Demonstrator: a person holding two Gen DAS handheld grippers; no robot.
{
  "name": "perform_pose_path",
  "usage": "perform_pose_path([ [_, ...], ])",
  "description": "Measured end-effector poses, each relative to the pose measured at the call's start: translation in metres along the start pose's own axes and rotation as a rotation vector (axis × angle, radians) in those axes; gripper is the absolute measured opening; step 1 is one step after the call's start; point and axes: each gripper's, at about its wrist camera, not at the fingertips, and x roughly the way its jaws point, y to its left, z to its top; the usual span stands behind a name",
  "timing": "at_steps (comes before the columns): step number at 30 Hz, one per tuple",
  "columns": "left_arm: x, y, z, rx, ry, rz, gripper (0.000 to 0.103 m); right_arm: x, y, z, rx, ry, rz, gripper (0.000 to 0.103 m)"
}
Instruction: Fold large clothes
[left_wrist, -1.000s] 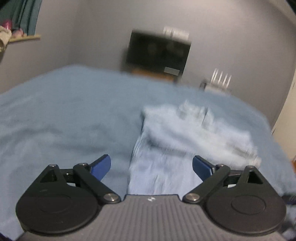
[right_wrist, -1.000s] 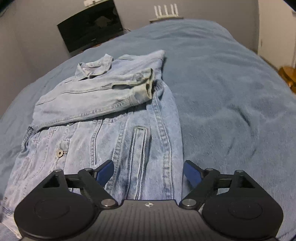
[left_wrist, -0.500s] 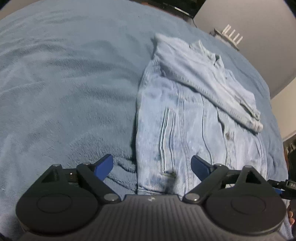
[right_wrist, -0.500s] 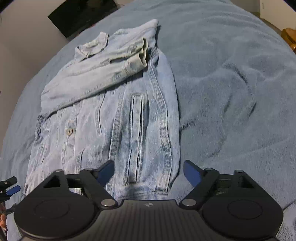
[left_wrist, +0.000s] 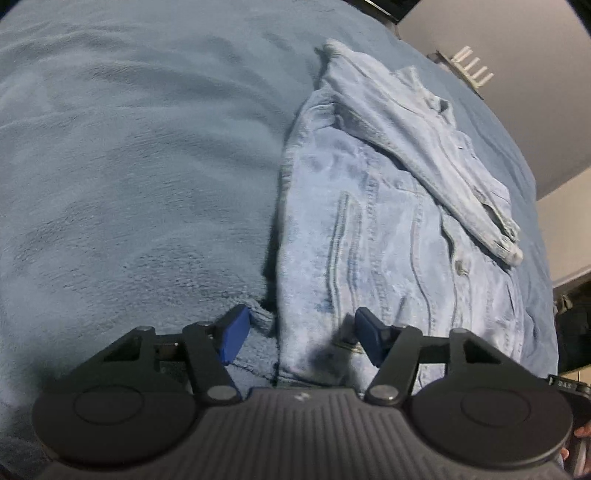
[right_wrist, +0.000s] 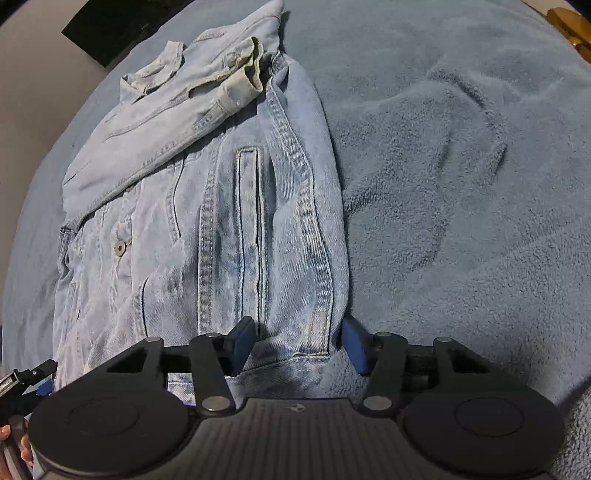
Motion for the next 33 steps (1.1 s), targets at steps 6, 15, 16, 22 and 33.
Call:
perform_pose_path([
  [6, -0.01, -0.005, 0.001, 0.008, -0.099, -0.039, 0.061, 0.001, 0.002, 0.001, -0.002, 0.001, -0.006, 0.059],
  [15, 0.018, -0.011, 0.008, 0.043, -0.017, -0.091, 0.061, 0.016, 0.004, 0.004, -0.002, 0.005, -0.022, 0.069],
  [16, 0.018, -0.011, 0.008, 0.045, -0.016, -0.096, 0.061, 0.016, 0.004, 0.004, 0.001, 0.006, -0.019, 0.069],
  [22, 0.0, -0.006, 0.001, 0.028, -0.082, -0.207, 0.06, 0.011, 0.005, 0.004, -0.009, -0.001, 0.057, 0.071],
  [33, -0.003, -0.002, 0.0, -0.016, -0.058, -0.276, 0.06, -0.011, 0.013, 0.004, -0.054, -0.088, 0.206, 0.074],
])
